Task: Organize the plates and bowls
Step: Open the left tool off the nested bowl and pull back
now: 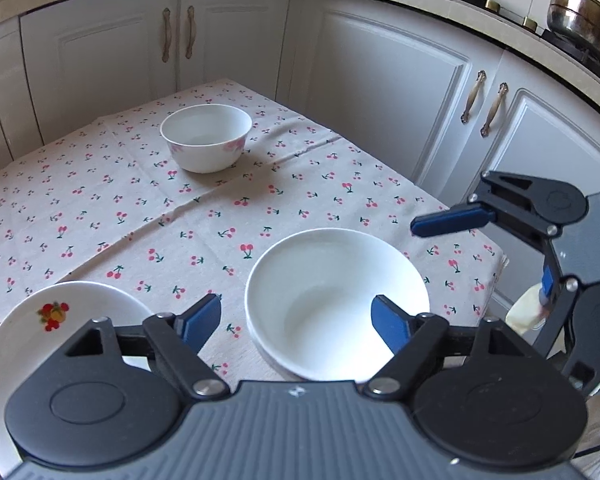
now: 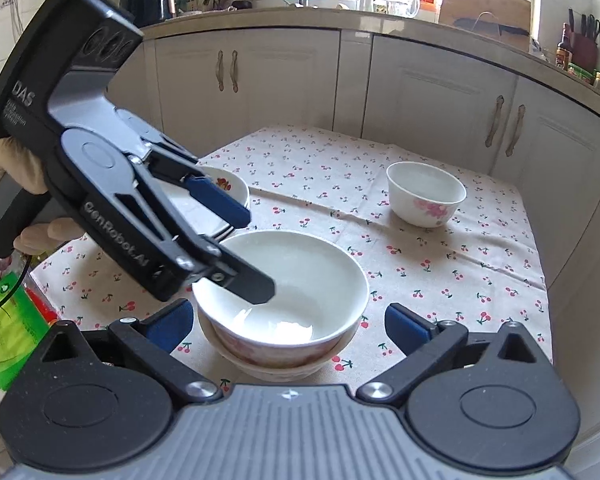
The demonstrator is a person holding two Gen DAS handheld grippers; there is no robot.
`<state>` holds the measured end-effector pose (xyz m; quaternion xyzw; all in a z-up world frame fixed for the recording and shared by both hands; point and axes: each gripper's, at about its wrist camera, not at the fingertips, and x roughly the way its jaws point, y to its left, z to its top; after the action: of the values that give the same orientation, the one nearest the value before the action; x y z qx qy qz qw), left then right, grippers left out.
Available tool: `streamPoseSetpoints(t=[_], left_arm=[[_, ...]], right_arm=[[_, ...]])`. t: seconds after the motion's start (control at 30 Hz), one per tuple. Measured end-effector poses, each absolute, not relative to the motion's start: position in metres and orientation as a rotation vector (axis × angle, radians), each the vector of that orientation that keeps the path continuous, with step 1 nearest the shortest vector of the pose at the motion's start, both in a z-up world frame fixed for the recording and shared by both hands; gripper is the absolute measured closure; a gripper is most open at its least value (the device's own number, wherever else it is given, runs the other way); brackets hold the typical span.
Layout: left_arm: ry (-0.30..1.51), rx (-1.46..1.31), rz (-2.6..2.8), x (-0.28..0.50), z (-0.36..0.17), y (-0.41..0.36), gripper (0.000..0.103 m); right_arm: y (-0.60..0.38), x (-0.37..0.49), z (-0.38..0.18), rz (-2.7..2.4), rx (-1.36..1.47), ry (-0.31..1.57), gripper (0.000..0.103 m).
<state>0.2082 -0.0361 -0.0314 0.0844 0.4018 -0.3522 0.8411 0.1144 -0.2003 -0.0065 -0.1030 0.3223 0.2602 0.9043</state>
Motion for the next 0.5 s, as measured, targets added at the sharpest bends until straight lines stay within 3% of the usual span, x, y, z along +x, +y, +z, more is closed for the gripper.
streamPoseSetpoints(t=[0.5], left_arm=[[0.847,0.174,-0.737,0.208,-0.030,-0.033,0.021]], right_arm=[[-0.223,0.121,-0.012,0.462,-0.134,0.682,0.000]])
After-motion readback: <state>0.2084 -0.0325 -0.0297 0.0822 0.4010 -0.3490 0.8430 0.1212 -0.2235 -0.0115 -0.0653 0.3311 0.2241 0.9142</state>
